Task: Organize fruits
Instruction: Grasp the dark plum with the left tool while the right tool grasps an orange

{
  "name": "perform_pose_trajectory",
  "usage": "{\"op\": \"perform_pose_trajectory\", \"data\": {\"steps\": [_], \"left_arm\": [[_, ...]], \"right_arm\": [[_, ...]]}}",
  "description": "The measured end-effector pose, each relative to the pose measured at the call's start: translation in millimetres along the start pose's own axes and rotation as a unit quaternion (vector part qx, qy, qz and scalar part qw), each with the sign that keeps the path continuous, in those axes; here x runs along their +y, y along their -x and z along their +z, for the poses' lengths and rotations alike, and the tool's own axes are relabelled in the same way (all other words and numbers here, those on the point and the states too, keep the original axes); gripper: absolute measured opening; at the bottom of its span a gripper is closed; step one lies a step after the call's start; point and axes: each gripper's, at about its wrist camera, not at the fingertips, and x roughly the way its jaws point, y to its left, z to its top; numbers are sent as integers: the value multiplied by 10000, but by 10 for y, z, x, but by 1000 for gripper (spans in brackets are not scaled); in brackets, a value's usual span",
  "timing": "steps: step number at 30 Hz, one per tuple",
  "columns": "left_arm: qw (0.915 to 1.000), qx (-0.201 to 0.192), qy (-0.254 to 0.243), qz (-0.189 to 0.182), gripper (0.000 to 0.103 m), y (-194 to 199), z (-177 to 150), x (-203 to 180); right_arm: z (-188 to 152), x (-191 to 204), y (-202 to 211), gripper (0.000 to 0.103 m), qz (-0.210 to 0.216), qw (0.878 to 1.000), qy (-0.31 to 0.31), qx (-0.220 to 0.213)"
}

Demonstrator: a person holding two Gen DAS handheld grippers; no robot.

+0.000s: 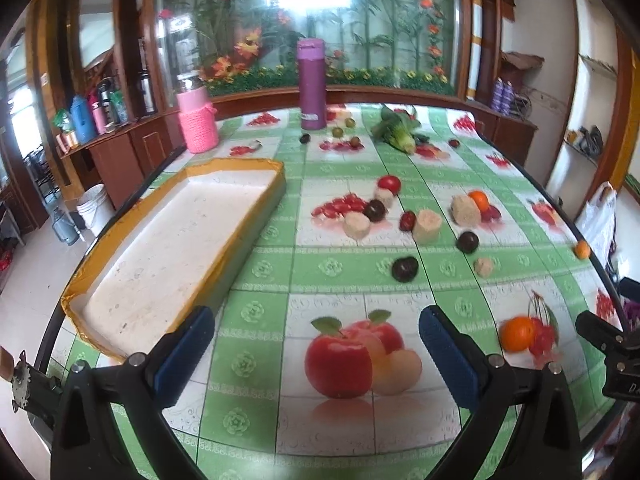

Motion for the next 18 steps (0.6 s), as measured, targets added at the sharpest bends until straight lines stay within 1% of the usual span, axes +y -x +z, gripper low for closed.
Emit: {"op": "perform_pose_trajectory", "data": {"steps": [2, 3, 7, 10, 12, 14, 15, 16, 17, 18], "left_arm": [[9996, 120, -217, -114, 103, -5, -61, -51], [9993, 161, -314, -99, 103, -6, -94, -81], [9978, 292, -585, -91, 103, -28, -179, -172], [9960, 389, -803, 109, 103, -39, -221, -228], [9949, 419, -886, 227, 103, -42, -254, -228], [9954, 531, -789, 104, 103, -54, -269, -179], [9958, 641, -659, -4, 103, -72, -270, -138], [9958, 725, -555, -81, 103, -87, -273, -107], [9955, 808, -465, -143, 103, -108, -277, -79], [9954, 838, -431, -166, 103, -118, -284, -66]], "right_arm": [[-74, -54, -46, 103, 150, 9998, 16, 114], [-88, -75, -80, 103, 215, 9996, 1, 164], [-6, 43, -206, 103, 578, 9980, 54, 261], [57, 220, -303, 103, 847, 9955, 256, 332], [71, 323, -391, 99, 960, 9936, 417, 435], [83, 399, -484, 87, 1024, 9917, 539, 557], [84, 430, -534, 83, 1061, 9906, 589, 630], [83, 453, -573, 76, 1123, 9893, 625, 696], [79, 470, -604, 72, 1167, 9883, 652, 739], [71, 485, -636, 65, 1215, 9871, 684, 790]]}}
